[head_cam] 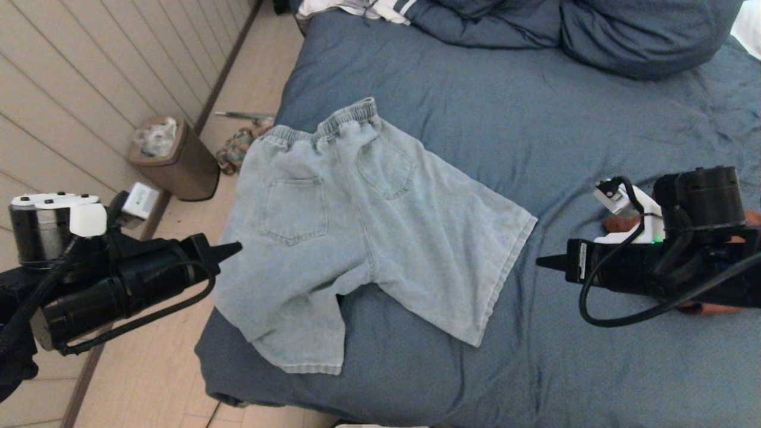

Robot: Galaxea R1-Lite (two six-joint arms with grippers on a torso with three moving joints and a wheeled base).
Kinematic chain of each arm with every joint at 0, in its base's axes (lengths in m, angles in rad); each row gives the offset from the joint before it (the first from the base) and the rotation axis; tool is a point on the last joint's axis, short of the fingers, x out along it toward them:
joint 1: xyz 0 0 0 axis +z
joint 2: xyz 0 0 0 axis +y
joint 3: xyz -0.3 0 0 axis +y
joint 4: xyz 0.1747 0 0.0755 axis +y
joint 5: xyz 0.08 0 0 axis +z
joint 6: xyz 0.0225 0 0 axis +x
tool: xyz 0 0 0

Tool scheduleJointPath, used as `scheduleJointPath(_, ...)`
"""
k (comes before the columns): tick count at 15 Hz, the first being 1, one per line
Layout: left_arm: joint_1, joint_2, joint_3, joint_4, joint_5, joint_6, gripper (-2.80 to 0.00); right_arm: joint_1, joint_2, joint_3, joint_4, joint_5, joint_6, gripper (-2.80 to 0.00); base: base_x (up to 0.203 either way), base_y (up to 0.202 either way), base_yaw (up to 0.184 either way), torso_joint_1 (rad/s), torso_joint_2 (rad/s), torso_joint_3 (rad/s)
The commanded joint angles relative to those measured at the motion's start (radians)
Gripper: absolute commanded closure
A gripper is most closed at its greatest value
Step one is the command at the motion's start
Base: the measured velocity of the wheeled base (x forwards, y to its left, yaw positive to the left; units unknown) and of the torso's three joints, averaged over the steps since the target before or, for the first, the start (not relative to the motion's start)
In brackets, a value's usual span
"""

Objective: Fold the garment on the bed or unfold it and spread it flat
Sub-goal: Unford the brown shorts

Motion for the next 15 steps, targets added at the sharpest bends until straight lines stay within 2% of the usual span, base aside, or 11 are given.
scheduleJointPath(1, 0.107, -0.008, -0.045, 0.013, -0.003, 0.003, 0.0, -0.006, -0.004, -0.05, 0.03, -0.013, 0.018, 0.0, 0.0, 0.0, 0.0, 0.0, 0.0, 0.0)
scheduleJointPath(2, 0.159, -0.009, -0.072, 0.04, -0.003, 0.012, 0.0, -0.013, -0.005, -0.081, 0.077, -0.045, 0.021, 0.0, 0.0, 0.0, 0.0, 0.0, 0.0, 0.0)
scheduleJointPath(4, 0.259, 0.001, -0.162, 0.204, -0.006, 0.049, 0.0, -0.029, -0.002, -0.18, 0.242, -0.15, 0.027, 0.0, 0.0, 0.0, 0.0, 0.0, 0.0, 0.0)
scheduleJointPath(6, 0.299, 0.012, -0.208, 0.399, -0.025, 0.066, 0.0, -0.062, -0.001, -0.285, 0.425, -0.275, 0.051, 0.0, 0.0, 0.0, 0.0, 0.0, 0.0, 0.0)
scheduleJointPath(7, 0.302, 0.015, -0.189, 0.451, -0.057, 0.07, 0.0, -0.086, -0.003, -0.321, 0.512, -0.311, 0.066, 0.0, 0.0, 0.0, 0.0, 0.0, 0.0, 0.0)
scheduleJointPath(9, 0.296, 0.022, -0.088, 0.463, -0.152, 0.092, 0.0, -0.137, -0.005, -0.333, 0.606, -0.344, 0.086, 0.0, 0.0, 0.0, 0.0, 0.0, 0.0, 0.0)
scheduleJointPath(10, 0.294, 0.029, -0.037, 0.464, -0.172, 0.121, 0.0, -0.169, -0.001, -0.317, 0.612, -0.361, 0.085, 0.0, 0.0, 0.0, 0.0, 0.0, 0.0, 0.0)
scheduleJointPath(13, 0.28, 0.05, 0.069, 0.462, -0.197, 0.21, 0.0, -0.221, 0.032, -0.308, 0.615, -0.375, 0.088, 0.0, 0.0, 0.0, 0.0, 0.0, 0.0, 0.0)
scheduleJointPath(15, 0.253, 0.074, 0.088, 0.456, -0.196, 0.213, 0.0, -0.249, 0.059, -0.315, 0.617, -0.394, 0.08, 0.0, 0.0, 0.0, 0.0, 0.0, 0.0, 0.0)
